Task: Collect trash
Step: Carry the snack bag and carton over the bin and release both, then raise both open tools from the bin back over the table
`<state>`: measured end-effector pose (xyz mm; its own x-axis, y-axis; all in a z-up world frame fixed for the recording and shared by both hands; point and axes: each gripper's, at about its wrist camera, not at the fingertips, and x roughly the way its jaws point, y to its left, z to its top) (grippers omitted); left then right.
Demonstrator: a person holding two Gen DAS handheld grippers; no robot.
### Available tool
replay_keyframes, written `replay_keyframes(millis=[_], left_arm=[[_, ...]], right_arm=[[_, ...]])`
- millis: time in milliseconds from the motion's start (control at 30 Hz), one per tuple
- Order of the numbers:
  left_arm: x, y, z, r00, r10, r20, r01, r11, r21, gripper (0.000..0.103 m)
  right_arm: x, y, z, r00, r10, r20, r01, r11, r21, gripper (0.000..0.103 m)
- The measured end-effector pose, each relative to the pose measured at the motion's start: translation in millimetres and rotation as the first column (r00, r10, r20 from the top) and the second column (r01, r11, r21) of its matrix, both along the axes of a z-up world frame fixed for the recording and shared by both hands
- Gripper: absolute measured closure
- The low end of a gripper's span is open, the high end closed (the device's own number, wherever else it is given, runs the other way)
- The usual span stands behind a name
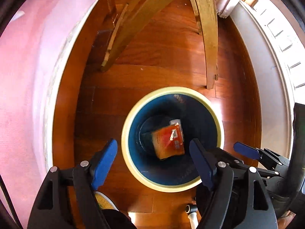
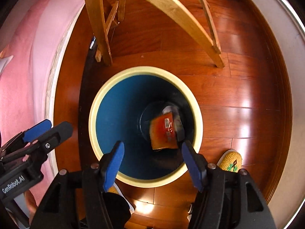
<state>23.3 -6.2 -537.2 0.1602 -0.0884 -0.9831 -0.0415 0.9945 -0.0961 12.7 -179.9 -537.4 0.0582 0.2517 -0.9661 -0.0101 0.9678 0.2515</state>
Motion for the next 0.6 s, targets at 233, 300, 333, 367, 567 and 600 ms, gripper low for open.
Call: replay_keyframes(millis=[233,300,333,367,567,600], left_arm=[[-4.4,4.7,56.1,0.996,0.001,0.085,-0.002,1.0,0.02,0.027],[-5.9,4.0,80.7,0.993,0.001,0.116,-0.003,1.0,0.022,0.027],[-6.8,4.0,93.7,0.991,-0.002,0.133,-0.001,1.0,0.022,0.027],[-8.2,3.4,107.2,0.989,-0.007,0.149,0.004,1.0,0.023,0.027],[-14.3,2.1,192.5,0.977,-0.03,0.212,0.025,0.999,0.026,0.027],[-15.4,2.8,206.9,0.976,-0.029,0.217,0.025,0.999,0.021,0.027]], right_arm=[[-9.7,-3.5,45.0,0.996,-0.002,0.087,0.004,1.0,-0.024,0.039],[-11.9,-4.7,63.5,0.995,-0.005,0.103,0.008,1.0,-0.021,0.039],[-13.5,-5.5,73.9,0.994,-0.006,0.111,0.008,1.0,-0.019,0.039],[-15.0,-6.2,84.3,0.993,-0.005,0.119,0.008,1.0,-0.019,0.039],[-25.8,-7.6,163.3,0.985,0.022,0.172,-0.021,1.0,-0.008,0.039],[-27.4,-8.0,178.5,0.983,0.024,0.184,-0.024,1.0,-0.002,0.039]])
